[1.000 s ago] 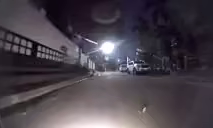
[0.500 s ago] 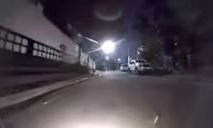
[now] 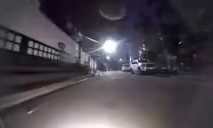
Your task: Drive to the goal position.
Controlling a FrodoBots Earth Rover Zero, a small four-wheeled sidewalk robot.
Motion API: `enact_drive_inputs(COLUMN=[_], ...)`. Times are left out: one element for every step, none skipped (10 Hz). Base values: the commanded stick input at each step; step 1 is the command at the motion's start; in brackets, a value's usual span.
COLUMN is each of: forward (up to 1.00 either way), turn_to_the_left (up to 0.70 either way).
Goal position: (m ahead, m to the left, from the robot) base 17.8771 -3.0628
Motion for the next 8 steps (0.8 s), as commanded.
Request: enact_drive_inputs(forward=[1.0,1.0,1.0,1.0,1.0,0.99,0.99,0.99], turn_to_the_left=[0.0,0.0,0.0,0.0,-0.06,-0.22,-0.38,-0.17])
